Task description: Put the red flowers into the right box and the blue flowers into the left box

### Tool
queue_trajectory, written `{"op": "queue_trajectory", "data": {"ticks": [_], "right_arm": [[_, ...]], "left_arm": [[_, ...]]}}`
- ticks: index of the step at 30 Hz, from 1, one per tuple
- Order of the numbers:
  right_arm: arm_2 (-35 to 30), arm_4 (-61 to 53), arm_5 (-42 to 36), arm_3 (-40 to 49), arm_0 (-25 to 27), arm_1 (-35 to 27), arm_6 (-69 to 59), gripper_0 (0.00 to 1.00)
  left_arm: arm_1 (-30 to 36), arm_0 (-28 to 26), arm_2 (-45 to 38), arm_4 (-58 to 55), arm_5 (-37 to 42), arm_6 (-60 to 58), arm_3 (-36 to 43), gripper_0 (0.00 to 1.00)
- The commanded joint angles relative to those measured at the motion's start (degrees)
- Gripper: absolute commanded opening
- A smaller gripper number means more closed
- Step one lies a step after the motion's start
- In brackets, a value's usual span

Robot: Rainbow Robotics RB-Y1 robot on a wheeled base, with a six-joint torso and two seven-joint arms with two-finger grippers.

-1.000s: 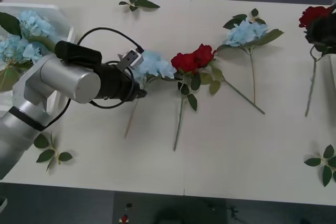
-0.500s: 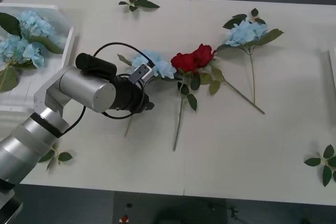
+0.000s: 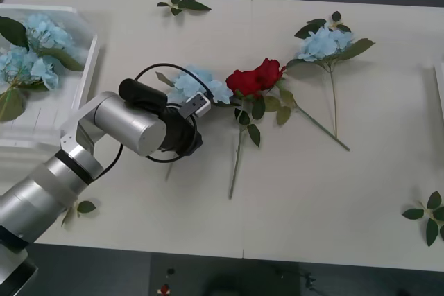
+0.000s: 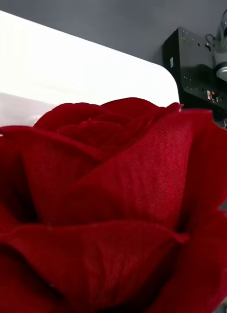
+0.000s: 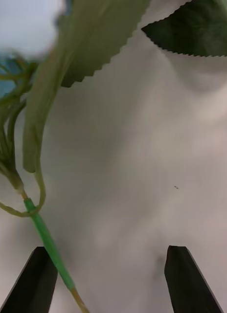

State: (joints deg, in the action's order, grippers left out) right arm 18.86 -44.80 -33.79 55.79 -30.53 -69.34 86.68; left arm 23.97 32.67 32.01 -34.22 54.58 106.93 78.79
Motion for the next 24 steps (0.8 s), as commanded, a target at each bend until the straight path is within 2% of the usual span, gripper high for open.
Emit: {"op": "queue_trajectory", "data": {"ticks": [1, 4, 5, 6, 7, 10, 11, 14, 17, 21, 24], "right_arm": [[-1.11, 0.24, 1.27, 0.11, -1.55, 0.52, 0.86, 0.00], [-1.11, 0.41, 2.15, 0.11, -1.55, 0.78, 0.60, 0.00], [-1.02, 0.41, 2.24, 0.11, -1.55, 0.87, 0.51, 0.05], [-1.11, 0.32, 2.32, 0.11, -1.55, 0.87, 0.42, 0.26], [-1.11, 0.41, 2.41, 0.11, -1.55, 0.96, 0.25, 0.55], [-1.11, 0.32, 2.50, 0.11, -1.55, 0.87, -0.02, 0.94], [-1.11, 0.41, 2.59, 0.11, -1.55, 0.87, -0.10, 1.00], [-1.11, 0.41, 2.59, 0.11, -1.55, 0.87, -0.19, 1.00], [-1.11, 0.41, 2.59, 0.11, -1.55, 0.69, -0.28, 1.00], [-1.20, -1.08, 1.80, 0.19, -1.55, 0.52, -0.28, 1.00], [-1.99, -6.36, -1.28, 1.34, -1.47, 0.08, -0.28, 1.00]], "left_arm": [[-0.15, 1.79, 0.51, 2.49, -0.71, -2.25, 0.49, 0.00], [0.11, 1.79, 0.51, 2.58, -1.06, -2.42, 0.58, 0.00], [0.29, 1.79, 0.33, 2.40, -1.85, -2.51, 0.66, 0.00], [0.55, 1.79, 0.33, 2.31, -2.29, -2.60, 0.84, 0.00], [0.99, 1.70, 0.07, 2.31, -2.64, -2.69, 1.19, 0.00], [2.49, 1.08, -1.69, 1.87, -2.64, -3.04, 3.83, 0.00], [3.98, 0.38, -2.92, 1.52, -2.55, -3.13, 6.29, 0.00], [6.71, -0.94, -6.26, 0.56, 0.26, -3.65, 11.83, 0.00], [9.69, -2.87, -13.29, -3.93, 6.06, -4.45, 18.59, 0.00], [12.68, -4.72, -22.43, -9.46, 11.86, -5.32, 23.69, 0.00], [14.62, -5.68, -30.61, -13.59, 16.34, -6.29, 25.36, 0.00]]}}
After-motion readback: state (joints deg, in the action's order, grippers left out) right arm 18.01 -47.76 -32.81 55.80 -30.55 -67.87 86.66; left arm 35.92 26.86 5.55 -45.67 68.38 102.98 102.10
